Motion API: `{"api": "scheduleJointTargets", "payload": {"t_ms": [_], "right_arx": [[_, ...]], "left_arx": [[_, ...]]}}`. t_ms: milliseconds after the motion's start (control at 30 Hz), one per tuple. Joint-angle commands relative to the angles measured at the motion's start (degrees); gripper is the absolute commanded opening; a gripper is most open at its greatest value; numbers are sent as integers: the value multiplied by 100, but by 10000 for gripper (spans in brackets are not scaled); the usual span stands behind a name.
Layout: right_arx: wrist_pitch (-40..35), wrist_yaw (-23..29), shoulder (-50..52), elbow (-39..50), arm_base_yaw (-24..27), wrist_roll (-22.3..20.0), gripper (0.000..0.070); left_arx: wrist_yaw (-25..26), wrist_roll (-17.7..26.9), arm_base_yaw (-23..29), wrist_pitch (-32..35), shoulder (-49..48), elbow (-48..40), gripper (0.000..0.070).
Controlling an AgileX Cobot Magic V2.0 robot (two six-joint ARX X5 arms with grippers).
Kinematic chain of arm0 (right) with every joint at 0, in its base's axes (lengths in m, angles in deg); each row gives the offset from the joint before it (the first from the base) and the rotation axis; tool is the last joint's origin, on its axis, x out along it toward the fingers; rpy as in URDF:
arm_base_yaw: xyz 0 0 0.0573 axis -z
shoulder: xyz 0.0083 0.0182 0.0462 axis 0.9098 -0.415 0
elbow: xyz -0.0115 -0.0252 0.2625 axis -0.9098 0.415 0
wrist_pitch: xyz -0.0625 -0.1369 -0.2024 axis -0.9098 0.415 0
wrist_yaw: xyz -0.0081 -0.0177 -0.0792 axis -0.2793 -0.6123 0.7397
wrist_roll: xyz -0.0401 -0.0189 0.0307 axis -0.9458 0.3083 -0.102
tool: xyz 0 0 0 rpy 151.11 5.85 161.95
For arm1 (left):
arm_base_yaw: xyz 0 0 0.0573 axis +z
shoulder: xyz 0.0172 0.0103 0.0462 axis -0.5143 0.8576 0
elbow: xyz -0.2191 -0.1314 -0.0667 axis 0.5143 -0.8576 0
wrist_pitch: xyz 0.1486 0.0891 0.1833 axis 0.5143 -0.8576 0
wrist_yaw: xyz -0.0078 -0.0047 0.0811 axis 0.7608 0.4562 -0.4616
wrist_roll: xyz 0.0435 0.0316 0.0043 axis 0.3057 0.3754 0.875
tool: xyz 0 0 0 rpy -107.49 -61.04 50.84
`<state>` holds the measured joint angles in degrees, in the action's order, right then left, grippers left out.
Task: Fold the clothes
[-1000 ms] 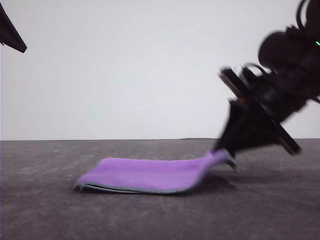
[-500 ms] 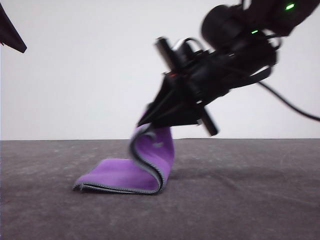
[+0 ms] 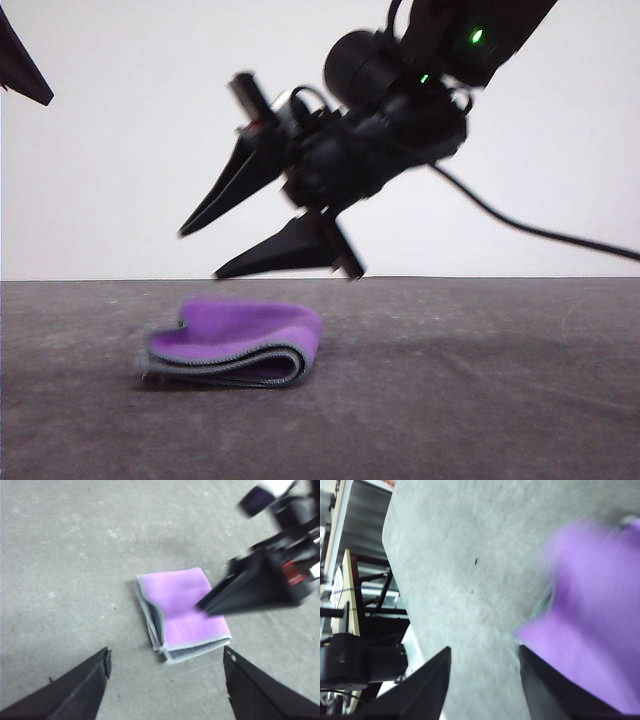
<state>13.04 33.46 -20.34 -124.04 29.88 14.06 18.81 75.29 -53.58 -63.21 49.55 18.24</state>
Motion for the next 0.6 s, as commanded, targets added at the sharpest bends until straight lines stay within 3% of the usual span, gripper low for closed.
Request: {"api": "scheduleJointTargets", "payload": {"t_ms": [0,133,300,400,567], "right_arx": [[139,12,232,-140,75,-275,284],[916,358,836,-140,358,-1059,284],[2126,1423,1621,-117,821,-2440,284],[2206,1523,2057,90,1193,-2636,282],[1679,1556,2881,847,1868,-2634,279]], "left_arx": [[7,-3,-22,54,25,52,434],[7,-1,-22,56,26,52,434],[7,-1,-22,54,26,52,434],[7,-1,-22,54,26,52,434],[7,-3,-22,54,26,52,435]]}}
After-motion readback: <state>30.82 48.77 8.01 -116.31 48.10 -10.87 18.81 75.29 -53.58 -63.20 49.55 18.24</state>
